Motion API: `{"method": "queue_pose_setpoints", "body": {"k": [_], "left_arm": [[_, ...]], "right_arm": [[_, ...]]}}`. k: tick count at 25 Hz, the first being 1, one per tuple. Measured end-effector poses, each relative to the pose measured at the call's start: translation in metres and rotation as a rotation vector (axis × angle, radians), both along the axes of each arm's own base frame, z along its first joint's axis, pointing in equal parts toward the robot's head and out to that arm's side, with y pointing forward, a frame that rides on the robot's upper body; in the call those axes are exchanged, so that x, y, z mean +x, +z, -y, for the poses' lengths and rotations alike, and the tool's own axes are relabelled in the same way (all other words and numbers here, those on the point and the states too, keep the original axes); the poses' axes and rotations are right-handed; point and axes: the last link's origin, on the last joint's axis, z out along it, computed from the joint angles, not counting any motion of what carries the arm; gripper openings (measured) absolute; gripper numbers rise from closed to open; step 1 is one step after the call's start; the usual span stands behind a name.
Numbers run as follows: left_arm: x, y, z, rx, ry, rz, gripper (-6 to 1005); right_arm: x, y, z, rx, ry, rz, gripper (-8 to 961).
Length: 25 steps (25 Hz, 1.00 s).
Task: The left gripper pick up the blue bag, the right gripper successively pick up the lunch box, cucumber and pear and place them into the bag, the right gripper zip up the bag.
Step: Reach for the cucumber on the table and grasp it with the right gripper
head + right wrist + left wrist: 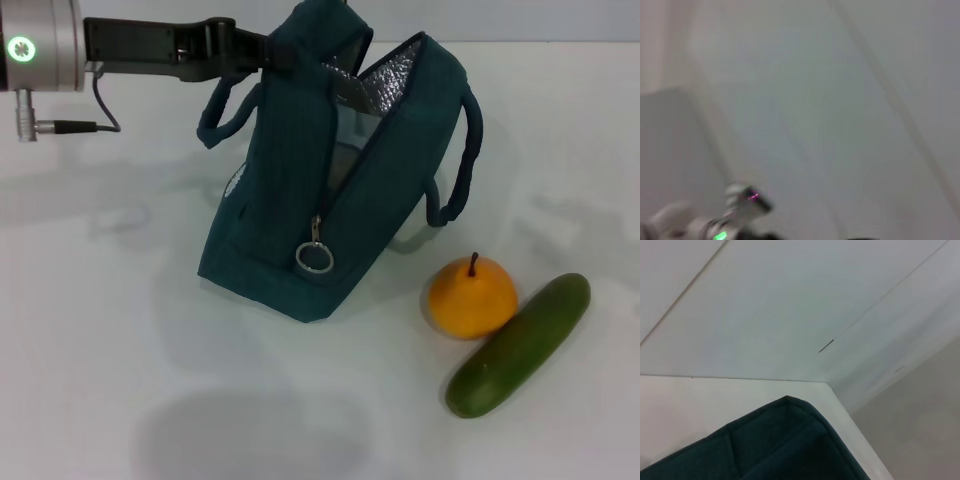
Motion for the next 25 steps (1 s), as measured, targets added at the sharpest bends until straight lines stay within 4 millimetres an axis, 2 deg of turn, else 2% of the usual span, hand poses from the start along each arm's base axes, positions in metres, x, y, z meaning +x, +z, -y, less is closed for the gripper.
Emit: {"method": "queue_pose_setpoints", "body": {"k": [1,6,7,10,15,20,25], "left_arm": [[0.0,0.0,0.0,-0.001,0.0,0.001,58],[-0.001,-0.002,0.001,-0.001,0.006,0.011,58],[-0.001,-0.003,0.001,-0.001,0.009,0.012,58],[-0.003,-0.003,0.001,0.002,0.018,0.017,58],[-0.007,-0.004,-0.001,0.02,0.039,0.018,59],[-0.006,-0.005,-0.001,0.021,0.048,0.032,59],[-0.005,-0.008,0.0,0.024,0.061,0.062,59]], "right_arm": [[-0.007,0.003,0.0,-0.019,0.049,0.026,324],[-0.038,0.009,-0.002,-0.153,0.272,0.268,502],[-0.042,0.009,-0.004,-0.177,0.293,0.316,538],[-0.055,0.006,-0.01,-0.257,0.323,0.473,761],[-0.071,0.002,-0.016,-0.331,0.333,0.718,877],[-0.081,0.002,-0.022,-0.377,0.308,0.943,877],[-0.082,0.002,-0.025,-0.411,0.29,1.088,876]]}}
